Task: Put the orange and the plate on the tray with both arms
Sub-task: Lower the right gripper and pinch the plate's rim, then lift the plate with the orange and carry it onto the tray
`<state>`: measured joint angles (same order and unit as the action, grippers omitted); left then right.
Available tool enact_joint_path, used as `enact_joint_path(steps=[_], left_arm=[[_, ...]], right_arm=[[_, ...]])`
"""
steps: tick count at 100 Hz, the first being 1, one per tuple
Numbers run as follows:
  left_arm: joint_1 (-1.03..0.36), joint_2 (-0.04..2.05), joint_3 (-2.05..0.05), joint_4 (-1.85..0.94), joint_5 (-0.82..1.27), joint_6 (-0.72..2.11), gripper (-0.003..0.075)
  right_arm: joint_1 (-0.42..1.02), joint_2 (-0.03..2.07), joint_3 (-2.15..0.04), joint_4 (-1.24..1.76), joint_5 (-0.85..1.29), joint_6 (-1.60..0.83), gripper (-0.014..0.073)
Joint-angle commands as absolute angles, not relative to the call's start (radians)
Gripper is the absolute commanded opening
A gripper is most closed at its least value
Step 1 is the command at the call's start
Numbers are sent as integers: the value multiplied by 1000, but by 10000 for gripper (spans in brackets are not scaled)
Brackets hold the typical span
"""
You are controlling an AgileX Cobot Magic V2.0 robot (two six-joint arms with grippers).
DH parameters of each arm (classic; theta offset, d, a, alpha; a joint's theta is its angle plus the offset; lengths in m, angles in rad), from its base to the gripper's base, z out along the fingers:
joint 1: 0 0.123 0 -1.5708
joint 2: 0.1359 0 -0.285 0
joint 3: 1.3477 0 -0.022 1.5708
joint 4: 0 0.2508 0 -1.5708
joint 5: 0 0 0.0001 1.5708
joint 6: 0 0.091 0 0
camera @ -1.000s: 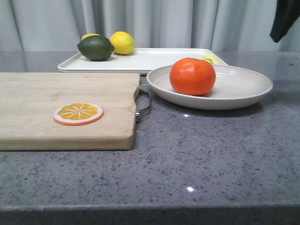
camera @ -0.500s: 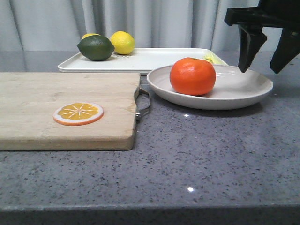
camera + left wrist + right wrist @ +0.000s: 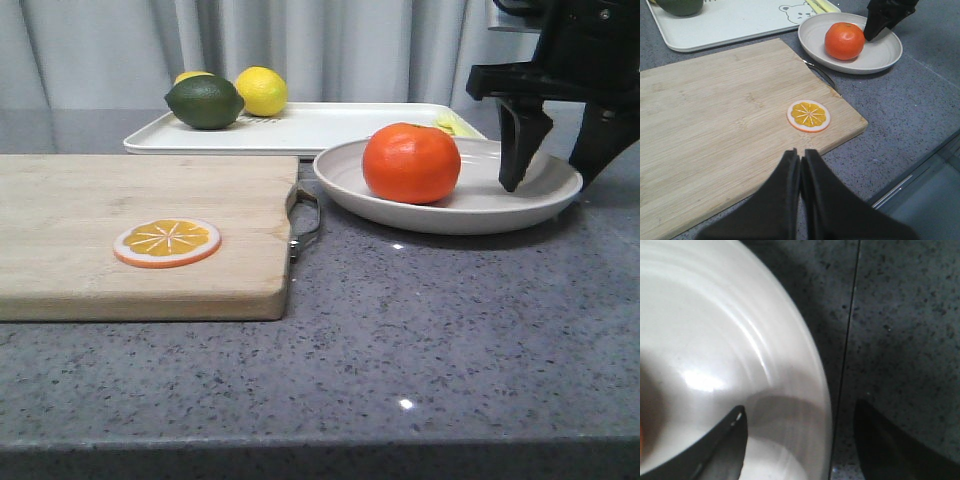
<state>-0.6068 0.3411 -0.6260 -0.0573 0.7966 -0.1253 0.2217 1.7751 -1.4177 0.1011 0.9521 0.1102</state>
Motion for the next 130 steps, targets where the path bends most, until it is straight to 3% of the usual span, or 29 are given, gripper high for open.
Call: enact_joint_path(steps=[1,27,59,77,109,130], left_arm=[[-606,348,-650,-67,729,-134,-20],[-606,348,-650,-67,729,-134,-20],[-606,348,-650,-67,729,-134,-20],[-606,348,-650,-67,729,-134,-20],[-606,348,-650,-67,729,-134,-20],[-606,348,-650,-67,729,-134,-20]], right_arm=[[218,1730,-1451,96,924,100,431],[217,1730,-1451,85,926,100,201],[210,1730,-1451,82,927,100,62],[182,1730,-1451,83,933,107,-69],[171,1704,-1458,160,948,102,-66],[171,1668,-1584,196,1014,85,-66]])
